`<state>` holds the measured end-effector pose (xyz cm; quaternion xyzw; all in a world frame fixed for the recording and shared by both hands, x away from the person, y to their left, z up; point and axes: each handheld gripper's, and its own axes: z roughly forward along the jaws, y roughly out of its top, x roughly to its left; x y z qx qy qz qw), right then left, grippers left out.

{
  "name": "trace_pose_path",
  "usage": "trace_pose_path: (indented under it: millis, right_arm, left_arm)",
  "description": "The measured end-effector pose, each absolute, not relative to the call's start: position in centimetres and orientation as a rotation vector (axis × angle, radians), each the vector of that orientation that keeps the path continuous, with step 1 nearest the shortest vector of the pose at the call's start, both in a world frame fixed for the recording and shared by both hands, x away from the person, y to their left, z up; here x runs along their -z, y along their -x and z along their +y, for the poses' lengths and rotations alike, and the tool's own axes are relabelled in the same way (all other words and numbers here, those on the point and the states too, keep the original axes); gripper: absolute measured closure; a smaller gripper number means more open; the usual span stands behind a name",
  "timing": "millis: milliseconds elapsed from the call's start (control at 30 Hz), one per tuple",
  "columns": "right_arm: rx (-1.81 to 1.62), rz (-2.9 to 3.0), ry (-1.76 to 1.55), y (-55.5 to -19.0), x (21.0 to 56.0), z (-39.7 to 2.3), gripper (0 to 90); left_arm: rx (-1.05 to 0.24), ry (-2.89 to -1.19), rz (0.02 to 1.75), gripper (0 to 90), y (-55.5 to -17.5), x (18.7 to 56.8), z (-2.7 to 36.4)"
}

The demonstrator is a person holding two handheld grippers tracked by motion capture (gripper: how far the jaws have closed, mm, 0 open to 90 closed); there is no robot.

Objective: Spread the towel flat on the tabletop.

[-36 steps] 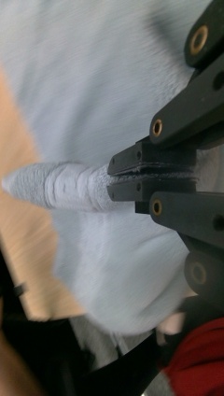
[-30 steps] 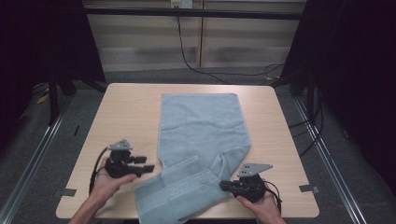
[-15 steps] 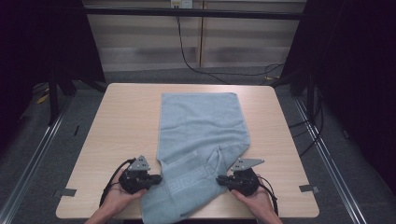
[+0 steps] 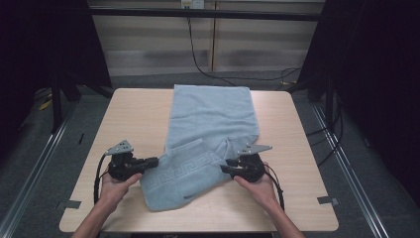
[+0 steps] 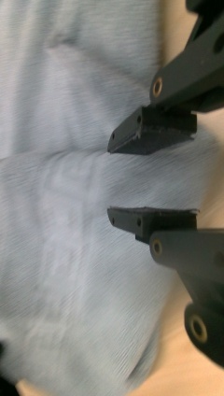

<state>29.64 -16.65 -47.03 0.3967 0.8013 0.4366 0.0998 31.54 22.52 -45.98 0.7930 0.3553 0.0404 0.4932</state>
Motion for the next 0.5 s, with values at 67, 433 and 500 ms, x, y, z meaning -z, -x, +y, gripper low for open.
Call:
trace_pose_path:
  millis: [67,433,500]
  right_arm:
    - [-1.339,2.387,-1.182,-30.8,46.1,-16.0,52.7]
    - [-1.404,2.482,-1.281,-38.8,48.3,-12.2,76.0]
    - [-1.452,2.421,-1.238,-37.9,47.5,-12.4,83.4]
  left_arm:
    - [-0.090,-1.931,0.860,85.1,-31.6,46.1,22.2]
    - [-0.044,-1.918,0.893,84.9,-32.5,47.0,22.9]
    - [-0.056,-1.888,0.879,84.9,-32.1,46.5,23.4]
